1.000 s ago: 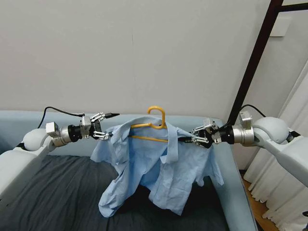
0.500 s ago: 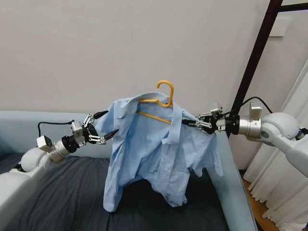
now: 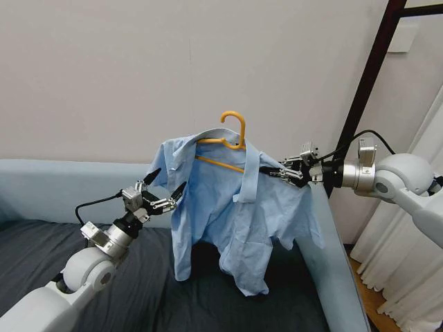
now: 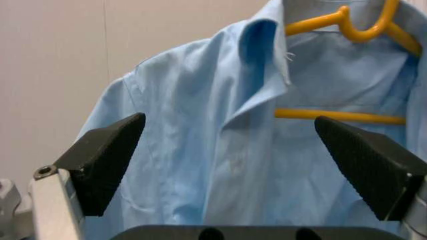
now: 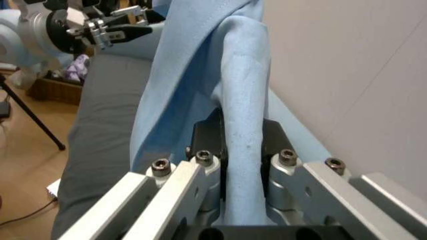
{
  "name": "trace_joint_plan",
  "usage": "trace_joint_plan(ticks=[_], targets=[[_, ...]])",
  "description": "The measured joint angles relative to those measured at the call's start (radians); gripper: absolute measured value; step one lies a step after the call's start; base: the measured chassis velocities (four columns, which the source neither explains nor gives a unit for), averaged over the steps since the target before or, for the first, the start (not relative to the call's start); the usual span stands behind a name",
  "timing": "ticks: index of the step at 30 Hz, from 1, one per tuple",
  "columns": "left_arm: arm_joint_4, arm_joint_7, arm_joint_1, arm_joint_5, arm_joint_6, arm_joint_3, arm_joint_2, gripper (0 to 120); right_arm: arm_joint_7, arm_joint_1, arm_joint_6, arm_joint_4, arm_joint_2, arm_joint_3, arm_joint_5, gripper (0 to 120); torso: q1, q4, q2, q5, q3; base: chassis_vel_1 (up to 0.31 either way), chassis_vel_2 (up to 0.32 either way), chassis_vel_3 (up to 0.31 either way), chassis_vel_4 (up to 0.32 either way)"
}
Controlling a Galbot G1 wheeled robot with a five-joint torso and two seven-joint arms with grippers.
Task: Pick up the clothes from the sofa and hang them on the clothes hanger.
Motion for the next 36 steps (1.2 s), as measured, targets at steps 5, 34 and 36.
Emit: trace_joint_plan(ticks=[5,34,36], targets=[[0.014,-0.01,-0.008,0.025,0.01,0.009,-0.006,89,-0.01,-0.01,0.002,-0.005,0.012,0.001,-0.011,7,0.0,-0.0001,0.0,0.0001,0.0,0.0,0.0,0.0,0.0],[-0.034,0.013,-0.055,-0.002,0.006,0.059,-0.062,0,0.089,0.002,-0.007,0.0,0.029,-0.034,0.009,7,0.0,0.0,0.0,-0.0002,0.0,0.0,0.0,0.0,0.0],[-0.055,0.018,-0.068,-0.007,0.006,0.061,-0.064,0,0.141,0.002,-0.012,0.013,0.032,-0.044,0.012,7,0.0,-0.0001,0.0,-0.0001,0.0,0.0,0.0,0.0,0.0]])
